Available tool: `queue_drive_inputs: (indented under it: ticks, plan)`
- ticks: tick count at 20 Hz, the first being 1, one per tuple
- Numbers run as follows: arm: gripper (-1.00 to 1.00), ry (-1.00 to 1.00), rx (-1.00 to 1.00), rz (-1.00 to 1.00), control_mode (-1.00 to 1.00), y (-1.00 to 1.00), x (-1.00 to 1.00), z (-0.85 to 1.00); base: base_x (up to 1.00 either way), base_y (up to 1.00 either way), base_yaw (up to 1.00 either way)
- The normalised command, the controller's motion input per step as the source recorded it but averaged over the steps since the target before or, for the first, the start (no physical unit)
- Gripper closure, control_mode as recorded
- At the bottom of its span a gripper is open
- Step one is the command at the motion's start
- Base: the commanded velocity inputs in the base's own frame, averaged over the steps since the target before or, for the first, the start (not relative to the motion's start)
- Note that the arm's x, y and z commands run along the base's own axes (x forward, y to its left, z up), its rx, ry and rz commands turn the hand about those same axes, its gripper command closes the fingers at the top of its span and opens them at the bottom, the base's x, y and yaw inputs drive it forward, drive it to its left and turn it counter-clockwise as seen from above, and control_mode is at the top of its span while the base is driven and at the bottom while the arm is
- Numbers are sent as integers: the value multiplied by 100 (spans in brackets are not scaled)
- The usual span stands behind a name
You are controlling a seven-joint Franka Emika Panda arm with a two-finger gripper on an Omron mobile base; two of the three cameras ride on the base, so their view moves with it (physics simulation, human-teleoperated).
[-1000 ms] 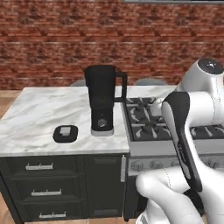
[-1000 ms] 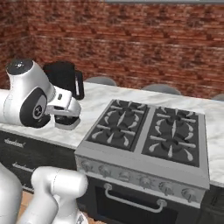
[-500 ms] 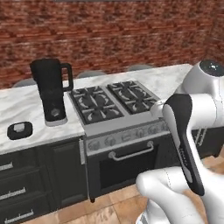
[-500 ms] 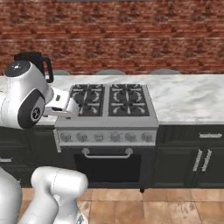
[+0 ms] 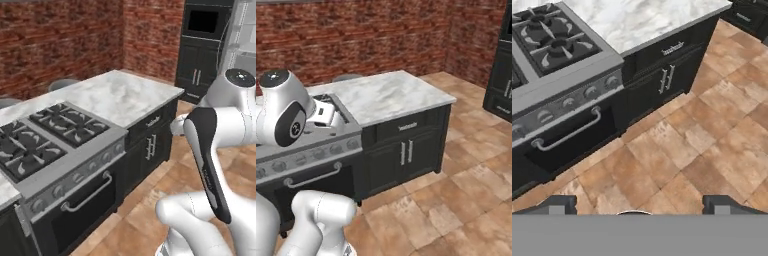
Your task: Grab the lemon wedge and lime from the fridge, place them in the blender, close the lid, and turn on the blender to create a marinade.
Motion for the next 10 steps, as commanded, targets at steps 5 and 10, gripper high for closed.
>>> queue_drive_inputs:
  ticks: [5,10]
  plan:
    - [-100,0,0,0,100,0,0,0,6,-73,-70]
    - [-100,0,0,0,100,0,0,0,53,-68,-57]
